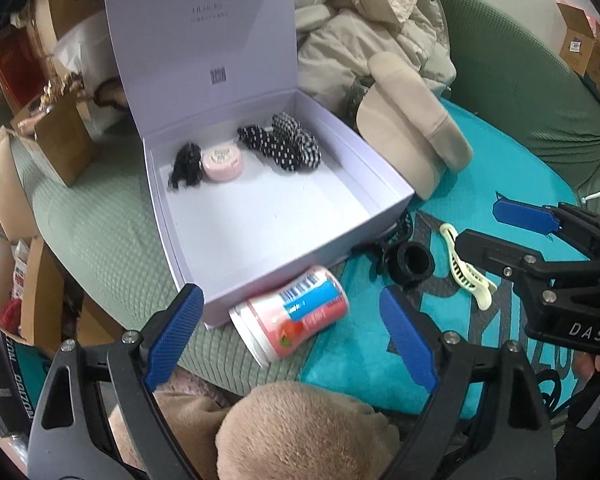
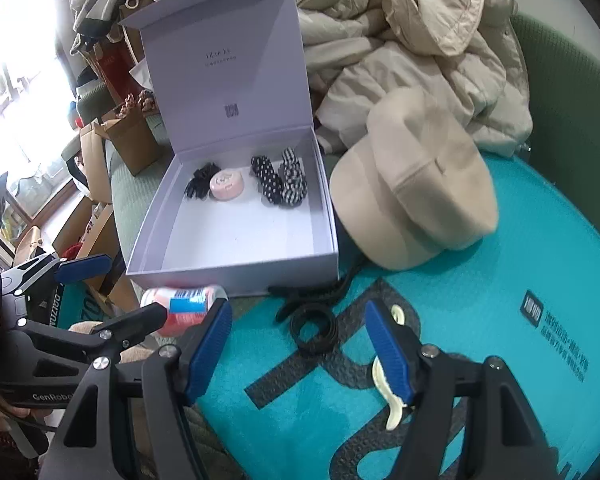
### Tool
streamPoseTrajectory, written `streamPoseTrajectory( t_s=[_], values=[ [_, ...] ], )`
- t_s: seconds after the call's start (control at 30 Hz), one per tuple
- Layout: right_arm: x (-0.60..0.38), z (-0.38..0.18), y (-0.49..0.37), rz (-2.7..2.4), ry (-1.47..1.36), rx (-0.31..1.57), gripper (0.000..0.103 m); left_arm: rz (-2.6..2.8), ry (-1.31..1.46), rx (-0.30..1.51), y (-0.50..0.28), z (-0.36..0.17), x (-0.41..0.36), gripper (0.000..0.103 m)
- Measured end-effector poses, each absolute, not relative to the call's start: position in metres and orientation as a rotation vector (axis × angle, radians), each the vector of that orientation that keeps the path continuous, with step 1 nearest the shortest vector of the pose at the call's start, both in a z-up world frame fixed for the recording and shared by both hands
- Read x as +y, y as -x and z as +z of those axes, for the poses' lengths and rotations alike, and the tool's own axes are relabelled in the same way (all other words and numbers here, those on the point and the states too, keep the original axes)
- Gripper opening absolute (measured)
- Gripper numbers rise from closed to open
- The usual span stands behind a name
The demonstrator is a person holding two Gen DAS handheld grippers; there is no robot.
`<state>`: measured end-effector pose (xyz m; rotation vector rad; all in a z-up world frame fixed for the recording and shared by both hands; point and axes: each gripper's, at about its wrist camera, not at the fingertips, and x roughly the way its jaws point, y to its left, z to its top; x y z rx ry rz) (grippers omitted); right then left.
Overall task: Organize objects
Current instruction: 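Withdraw both tools from the box back over the remaining accessories, then grasp the pink-and-blue container with the left tool while the right tool grasps the cream claw clip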
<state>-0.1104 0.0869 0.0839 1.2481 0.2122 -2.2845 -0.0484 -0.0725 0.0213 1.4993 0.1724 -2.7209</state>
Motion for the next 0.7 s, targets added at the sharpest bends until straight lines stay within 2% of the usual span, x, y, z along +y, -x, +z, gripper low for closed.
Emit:
streamPoseTrajectory(
  t_s=[0.4, 0.7],
  values=[
    [0.109, 0.061, 0.093, -2.275, -1.326, 0.169, 0.07, -2.659, -1.677, 0.348, 0.043, -0.008, -0.074, 0.089],
    [0.127, 0.043, 0.09, -2.279, -1.354, 0.119, 0.07, -2.556, -1.689, 0.38, 0.052, -0.021, -0.074, 0.089]
  ],
)
